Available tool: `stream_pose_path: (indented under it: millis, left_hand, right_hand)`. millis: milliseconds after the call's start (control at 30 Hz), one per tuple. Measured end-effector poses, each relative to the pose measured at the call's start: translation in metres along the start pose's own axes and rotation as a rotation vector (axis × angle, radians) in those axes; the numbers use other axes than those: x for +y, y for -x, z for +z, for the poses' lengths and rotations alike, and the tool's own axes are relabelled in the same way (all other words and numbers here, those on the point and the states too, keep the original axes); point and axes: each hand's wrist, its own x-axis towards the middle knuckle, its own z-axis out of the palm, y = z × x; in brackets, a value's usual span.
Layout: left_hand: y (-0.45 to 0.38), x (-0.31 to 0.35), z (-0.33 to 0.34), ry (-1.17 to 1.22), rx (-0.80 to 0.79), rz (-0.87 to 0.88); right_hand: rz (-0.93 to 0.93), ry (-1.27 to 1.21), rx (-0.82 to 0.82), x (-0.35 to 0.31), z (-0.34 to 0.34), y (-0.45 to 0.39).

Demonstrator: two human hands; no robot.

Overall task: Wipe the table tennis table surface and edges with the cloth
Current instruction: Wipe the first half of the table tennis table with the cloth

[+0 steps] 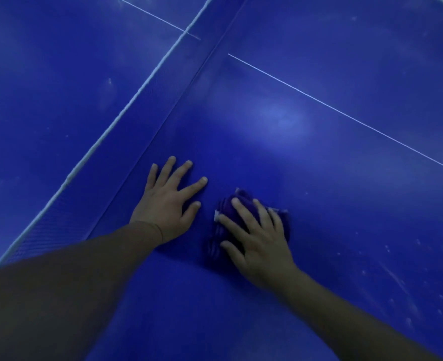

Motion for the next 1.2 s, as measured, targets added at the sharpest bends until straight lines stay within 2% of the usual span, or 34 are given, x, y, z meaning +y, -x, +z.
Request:
stream_pose_path:
  millis: [67,200,267,333,467,533,600,633,700,767,800,867,1000,1100,1133,1200]
  left_hand:
    - [0.0,-0.003,-0.001,0.004,-0.013,-0.005]
    - [0.0,-0.007,0.001,-0.007,-0.06,0.005]
    - [0.0,-0.005,0.0,-0.005,-0.083,0.015]
    - [0.011,-0.002,-0.001,-0.008,-0.081,0.016]
    - [0.068,0.003,0.008,-0.08,-0.045,-0.05]
    - [0.091,0.006,0.016,-0.118,-0.025,-0.085]
    - [0.095,0.004,0.02,-0.107,-0.012,-0.088]
    - [0.093,0.003,0.021,-0.095,-0.005,-0.083]
    - [0.091,0.001,0.022,-0.085,0.006,-0.075]
    - [0.09,0.0,0.023,-0.083,0.006,-0.071]
    - [0.09,-0.001,0.023,-0.085,0.006,-0.071]
    - [0.089,0.0,0.023,-0.078,0.007,-0.066]
    - [0.087,0.0,0.021,-0.069,-0.018,-0.055]
    - [0.088,0.0,0.019,-0.078,-0.036,-0.031]
    - [0.089,0.0,0.019,-0.077,-0.035,-0.023]
    - [0.09,-0.001,0.018,-0.071,-0.036,-0.006]
  right_hand:
    - [0.015,0.07,0.015,0.027,-0.01,-0.024]
    - [0.467,0.009,0.031,0.062,-0.022,-0.089]
    - [0.56,-0.01,0.05,0.041,-0.018,-0.101]
    - [0.508,0.006,0.075,0.004,-0.013,-0.089]
    - [0.238,-0.02,0.068,-0.073,0.007,0.004]
    - [0.111,-0.013,0.016,-0.076,0.011,0.046]
    - [0.043,0.044,-0.009,-0.047,0.007,0.05]
    - [0.076,0.084,-0.01,-0.032,0.003,0.043]
    - [0.275,0.082,-0.016,-0.017,-0.006,0.018]
    - [0.508,0.026,0.019,-0.028,-0.003,-0.005]
    - [0.563,0.013,0.041,-0.041,0.001,-0.01]
    - [0.54,0.013,0.059,-0.074,0.007,-0.004]
    - [0.268,0.011,0.047,-0.138,0.027,0.081]
    - [0.064,0.028,-0.002,-0.126,0.027,0.123]
    - [0.067,0.056,-0.011,-0.114,0.023,0.121]
    - [0.245,0.074,-0.004,-0.103,0.016,0.099]
